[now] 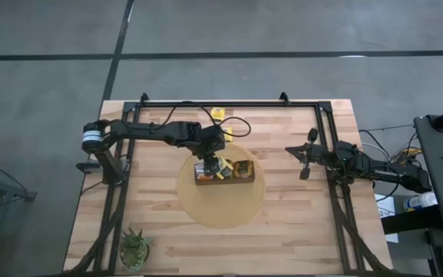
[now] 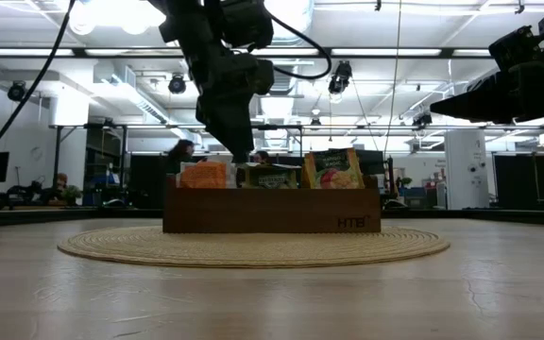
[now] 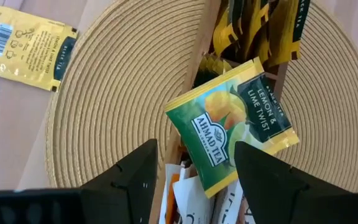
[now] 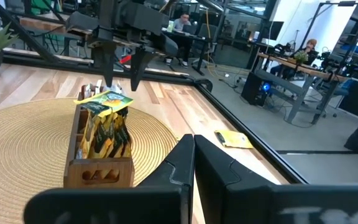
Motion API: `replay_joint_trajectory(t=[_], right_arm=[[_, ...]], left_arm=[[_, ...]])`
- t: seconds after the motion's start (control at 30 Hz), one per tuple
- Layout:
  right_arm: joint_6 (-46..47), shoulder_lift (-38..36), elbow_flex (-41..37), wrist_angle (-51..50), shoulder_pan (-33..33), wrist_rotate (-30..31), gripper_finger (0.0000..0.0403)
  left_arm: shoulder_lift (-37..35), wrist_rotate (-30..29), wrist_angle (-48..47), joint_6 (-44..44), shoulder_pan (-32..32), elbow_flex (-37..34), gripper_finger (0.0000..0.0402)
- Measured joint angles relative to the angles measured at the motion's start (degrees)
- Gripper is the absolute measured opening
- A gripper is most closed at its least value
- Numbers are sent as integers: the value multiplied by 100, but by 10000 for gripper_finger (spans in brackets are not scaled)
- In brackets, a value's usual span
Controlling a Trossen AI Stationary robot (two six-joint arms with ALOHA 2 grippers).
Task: Pick & Place Tea
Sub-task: Put the yellow tea bag into the wooden organizer
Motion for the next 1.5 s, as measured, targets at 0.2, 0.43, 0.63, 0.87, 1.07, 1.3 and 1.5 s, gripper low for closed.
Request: replay_joint_trajectory(t=[0.2,0.43,0.63,0.87,1.07,1.3,1.5], right_arm=[[-2,0,0,0,1,0,9],[-2,0,0,0,1,0,9],[-2,0,0,0,0,-2,9],[-2,-2,0,0,0,-2,9],[-2,-2,0,0,0,-2,9],[-2,-2,0,0,0,-1,9],[-2,-2,0,0,0,-2,9]], left_arm=[[2,0,43,51,0,-14,206],[9,133,260,60,4,-204,206],[9,239,462,54,9,-410,206],[11,405,583,62,11,-481,205],[11,405,605,130,11,-472,163],[11,404,602,249,11,-461,46],[11,404,577,378,11,-436,11]])
